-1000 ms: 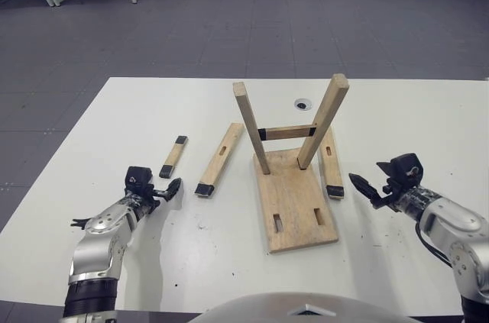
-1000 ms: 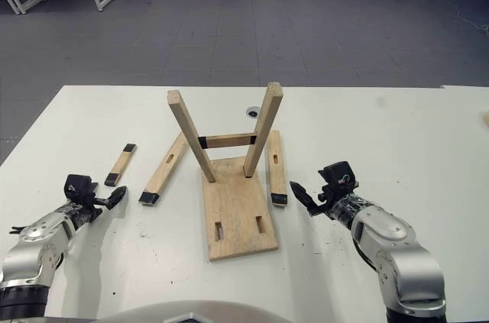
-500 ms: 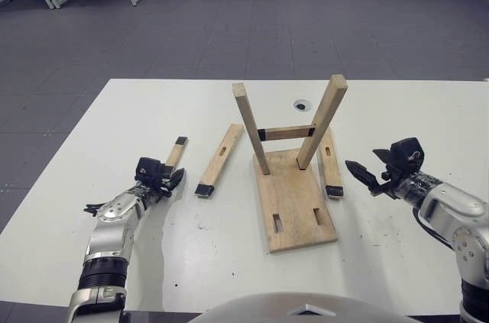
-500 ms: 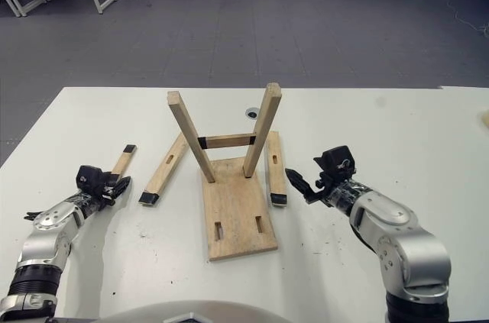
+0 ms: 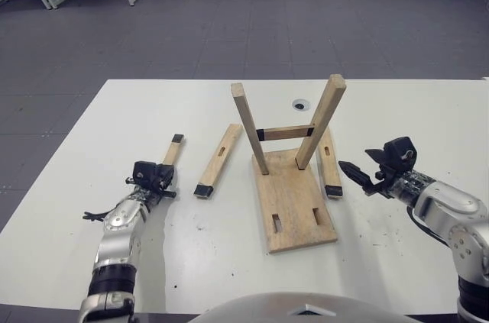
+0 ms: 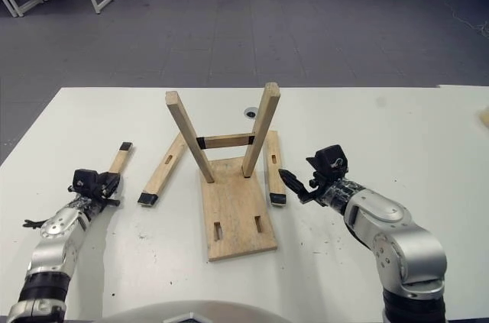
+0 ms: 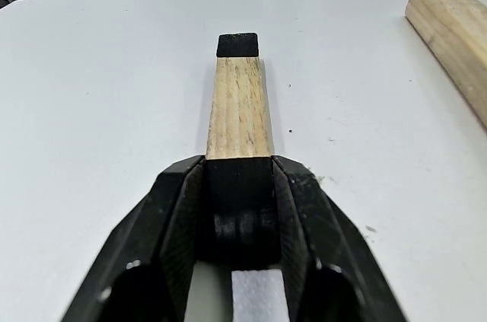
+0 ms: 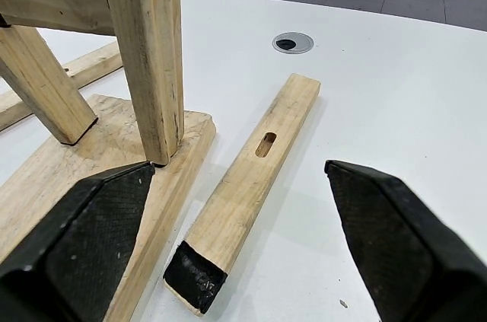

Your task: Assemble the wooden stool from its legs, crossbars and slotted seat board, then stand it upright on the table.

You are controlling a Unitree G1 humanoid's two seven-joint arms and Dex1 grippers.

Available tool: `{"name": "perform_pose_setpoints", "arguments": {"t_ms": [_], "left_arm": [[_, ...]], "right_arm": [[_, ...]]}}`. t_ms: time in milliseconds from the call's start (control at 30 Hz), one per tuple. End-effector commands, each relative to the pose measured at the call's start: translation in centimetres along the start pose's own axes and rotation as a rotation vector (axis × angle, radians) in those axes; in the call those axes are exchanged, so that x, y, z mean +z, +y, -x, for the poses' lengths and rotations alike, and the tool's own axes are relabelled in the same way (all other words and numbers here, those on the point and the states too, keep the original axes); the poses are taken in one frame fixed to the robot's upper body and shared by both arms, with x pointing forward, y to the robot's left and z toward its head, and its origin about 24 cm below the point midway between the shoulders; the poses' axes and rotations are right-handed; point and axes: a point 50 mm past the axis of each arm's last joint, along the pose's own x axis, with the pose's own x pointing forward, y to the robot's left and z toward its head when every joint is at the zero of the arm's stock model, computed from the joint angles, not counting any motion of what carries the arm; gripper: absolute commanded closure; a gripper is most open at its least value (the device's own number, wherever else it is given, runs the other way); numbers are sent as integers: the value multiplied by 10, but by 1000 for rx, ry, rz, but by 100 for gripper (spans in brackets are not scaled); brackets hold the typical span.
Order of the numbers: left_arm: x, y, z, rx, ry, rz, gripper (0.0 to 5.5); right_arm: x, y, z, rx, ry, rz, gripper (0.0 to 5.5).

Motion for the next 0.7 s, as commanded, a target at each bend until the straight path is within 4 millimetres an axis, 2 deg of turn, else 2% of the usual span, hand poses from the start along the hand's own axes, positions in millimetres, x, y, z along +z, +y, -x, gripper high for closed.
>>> {"name": "perform_pose_setpoints", "arguments": {"t_ms": [33, 100, 167, 233, 300, 367, 433, 533, 700], "left_arm": [[18, -53, 40, -125, -143, 98, 420], [28, -66, 66, -187, -216, 112, 420], [38, -64, 81, -169, -265, 47, 420], [50, -64, 87, -181, -317, -45, 420], [57, -79, 91, -286, -348, -92, 420], [52, -97, 98, -411, -340, -105, 420], [51, -106, 102, -467, -345, -107, 420], [56, -114, 101, -534, -370, -98, 420], [73, -116, 77, -556, -437, -84, 420]], "right_arm": [[0, 19, -8, 168, -7, -231, 135], [1, 28, -11, 266, -11, -351, 135], [1, 30, -11, 306, 5, -388, 135], [-1, 31, -11, 313, 27, -404, 135], [-3, 38, -11, 363, 45, -431, 135], [1, 49, -16, 449, 40, -481, 135], [8, 57, -23, 515, 27, -518, 135], [19, 65, -38, 562, 2, -572, 135], [25, 83, -58, 597, 7, -608, 135]]}}
